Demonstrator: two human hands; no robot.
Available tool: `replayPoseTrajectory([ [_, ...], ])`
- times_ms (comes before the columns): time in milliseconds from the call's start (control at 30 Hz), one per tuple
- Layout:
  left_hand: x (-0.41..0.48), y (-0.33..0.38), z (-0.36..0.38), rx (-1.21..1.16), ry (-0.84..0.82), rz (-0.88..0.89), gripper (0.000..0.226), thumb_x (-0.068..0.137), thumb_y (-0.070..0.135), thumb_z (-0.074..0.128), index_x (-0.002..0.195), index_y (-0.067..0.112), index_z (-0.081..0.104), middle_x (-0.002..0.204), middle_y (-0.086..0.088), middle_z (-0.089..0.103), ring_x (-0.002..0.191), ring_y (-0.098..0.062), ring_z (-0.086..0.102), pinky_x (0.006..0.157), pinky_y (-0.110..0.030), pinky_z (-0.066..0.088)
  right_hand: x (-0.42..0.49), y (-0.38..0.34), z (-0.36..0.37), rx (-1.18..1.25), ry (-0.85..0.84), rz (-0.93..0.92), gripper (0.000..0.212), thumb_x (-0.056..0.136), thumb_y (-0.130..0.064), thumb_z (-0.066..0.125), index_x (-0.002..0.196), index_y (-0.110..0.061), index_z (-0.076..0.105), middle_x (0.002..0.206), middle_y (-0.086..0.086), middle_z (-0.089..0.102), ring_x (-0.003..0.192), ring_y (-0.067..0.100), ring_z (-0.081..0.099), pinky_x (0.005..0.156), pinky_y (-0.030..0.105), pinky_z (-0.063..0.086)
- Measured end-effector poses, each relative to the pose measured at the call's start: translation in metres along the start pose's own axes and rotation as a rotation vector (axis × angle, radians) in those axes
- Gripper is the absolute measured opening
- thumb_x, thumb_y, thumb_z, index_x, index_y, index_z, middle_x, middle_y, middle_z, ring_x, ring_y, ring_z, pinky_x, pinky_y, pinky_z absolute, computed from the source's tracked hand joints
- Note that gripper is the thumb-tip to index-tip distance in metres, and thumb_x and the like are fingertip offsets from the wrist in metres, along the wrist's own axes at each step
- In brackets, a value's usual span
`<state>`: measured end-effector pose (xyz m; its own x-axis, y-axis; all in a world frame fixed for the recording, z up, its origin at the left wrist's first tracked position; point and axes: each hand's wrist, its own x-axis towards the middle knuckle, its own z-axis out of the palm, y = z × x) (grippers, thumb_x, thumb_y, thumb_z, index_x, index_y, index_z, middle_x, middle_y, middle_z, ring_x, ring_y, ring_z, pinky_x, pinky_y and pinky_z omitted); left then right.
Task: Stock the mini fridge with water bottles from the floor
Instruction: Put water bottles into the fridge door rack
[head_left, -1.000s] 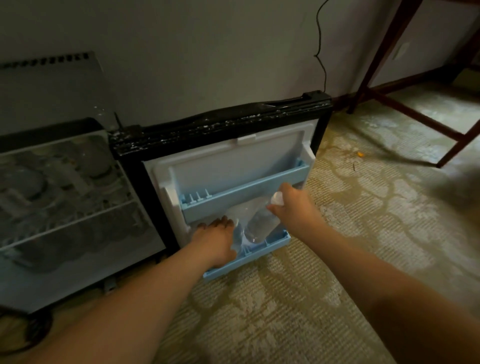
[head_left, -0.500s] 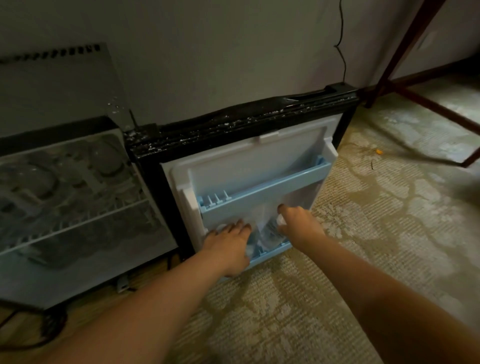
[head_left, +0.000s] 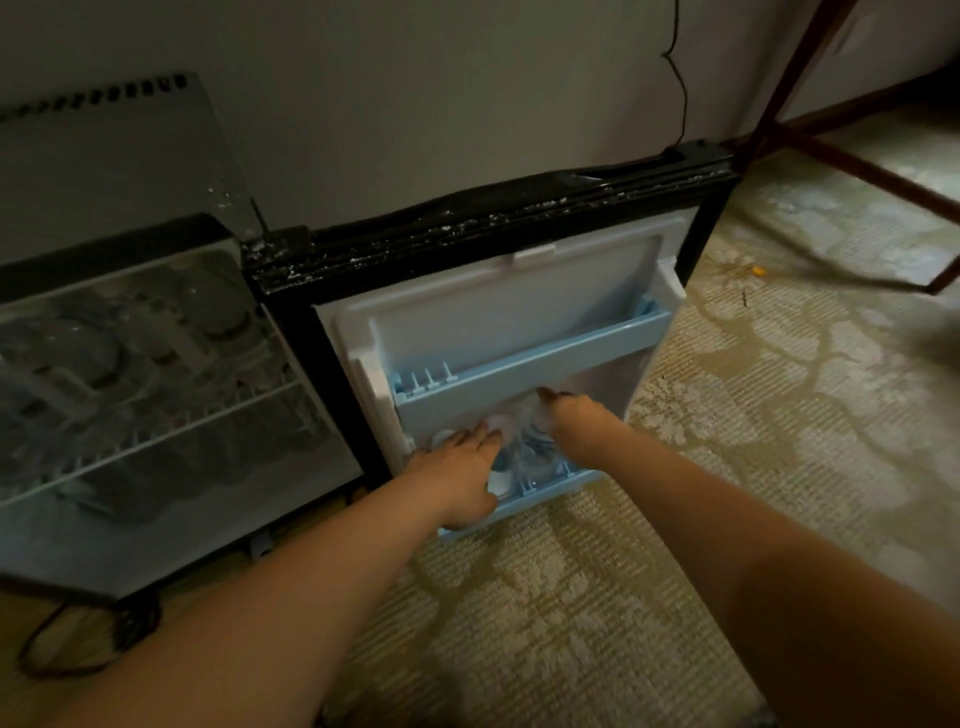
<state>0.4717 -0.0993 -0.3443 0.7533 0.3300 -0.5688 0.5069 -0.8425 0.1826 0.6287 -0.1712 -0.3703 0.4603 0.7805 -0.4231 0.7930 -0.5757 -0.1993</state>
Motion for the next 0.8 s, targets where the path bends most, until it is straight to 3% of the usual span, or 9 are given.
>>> replayPoseTrajectory([
  [67, -0.001, 0.001, -0.001, -0.01, -0.005, 0.0, 0.077, 0.093, 0.035, 0.046, 0.151, 0.021, -0.003, 0.16, 0.002, -0.009, 0.148, -0.022, 0.005, 0.118, -0.046, 0.021, -0.005, 0.003, -0.004, 0.002, 0.04, 0.02, 0.055, 0.096, -0.007, 0.038, 0.148, -0.007, 0.019, 0.138, 0.021, 0.045, 0.123, 0.037, 0.049, 0.098, 0.041, 0.042],
  [200, -0.008, 0.014, -0.008, -0.049, 0.039, -0.009, 0.073, 0.094, 0.035, 0.046, 0.151, 0.016, 0.003, 0.16, -0.003, 0.006, 0.146, -0.024, 0.017, 0.117, -0.041, 0.025, -0.023, 0.015, -0.014, 0.009, 0.069, 0.043, 0.031, 0.093, -0.01, 0.044, 0.123, -0.002, 0.052, 0.124, 0.021, 0.056, 0.114, 0.036, 0.055, 0.092, 0.04, 0.046],
  [333, -0.021, 0.041, -0.017, -0.134, 0.086, 0.008, 0.05, 0.095, 0.029, 0.045, 0.141, 0.011, 0.035, 0.147, -0.013, 0.038, 0.131, -0.028, 0.042, 0.107, -0.037, 0.037, -0.053, 0.024, -0.024, 0.011, -0.015, 0.052, 0.019, 0.093, -0.011, 0.046, 0.091, 0.005, 0.057, 0.089, 0.02, 0.056, 0.091, 0.032, 0.054, 0.078, 0.036, 0.043],
  [433, -0.037, 0.065, -0.019, -0.247, 0.127, 0.025, 0.047, 0.096, 0.029, 0.046, 0.137, 0.009, 0.043, 0.142, -0.012, 0.046, 0.128, -0.026, 0.047, 0.106, -0.034, 0.039, -0.081, 0.031, -0.037, 0.034, -0.004, 0.017, 0.028, 0.091, -0.014, 0.051, 0.109, 0.004, 0.06, 0.108, 0.022, 0.061, 0.093, 0.031, 0.057, 0.086, 0.037, 0.047],
  [533, -0.056, 0.088, -0.019, -0.308, 0.155, 0.044, 0.044, 0.095, 0.031, 0.047, 0.132, 0.008, 0.049, 0.135, -0.011, 0.054, 0.122, -0.025, 0.052, 0.104, -0.035, 0.041, -0.112, 0.032, -0.056, 0.045, 0.049, -0.014, 0.031, 0.09, -0.017, 0.053, 0.114, 0.001, 0.061, 0.119, 0.018, 0.059, 0.107, 0.033, 0.058, 0.093, 0.039, 0.049],
  [667, -0.086, 0.134, -0.028, -0.256, 0.19, 0.129, 0.036, 0.095, 0.029, 0.048, 0.123, 0.008, 0.057, 0.126, -0.012, 0.06, 0.113, -0.025, 0.057, 0.095, -0.034, 0.045, -0.162, 0.04, -0.08, 0.0, 0.099, -0.044, 0.034, 0.089, -0.02, 0.057, 0.118, -0.003, 0.06, 0.123, 0.017, 0.058, 0.11, 0.032, 0.056, 0.092, 0.037, 0.048],
  [800, -0.107, 0.19, -0.038, -0.17, 0.203, 0.208, 0.038, 0.095, 0.031, 0.047, 0.127, 0.011, 0.054, 0.13, -0.01, 0.057, 0.116, -0.025, 0.055, 0.092, -0.031, 0.043, -0.214, 0.068, -0.097, -0.034, 0.174, 0.0, 0.037, 0.092, -0.022, 0.055, 0.126, -0.008, 0.055, 0.129, 0.012, 0.055, 0.115, 0.029, 0.054, 0.092, 0.035, 0.045],
])
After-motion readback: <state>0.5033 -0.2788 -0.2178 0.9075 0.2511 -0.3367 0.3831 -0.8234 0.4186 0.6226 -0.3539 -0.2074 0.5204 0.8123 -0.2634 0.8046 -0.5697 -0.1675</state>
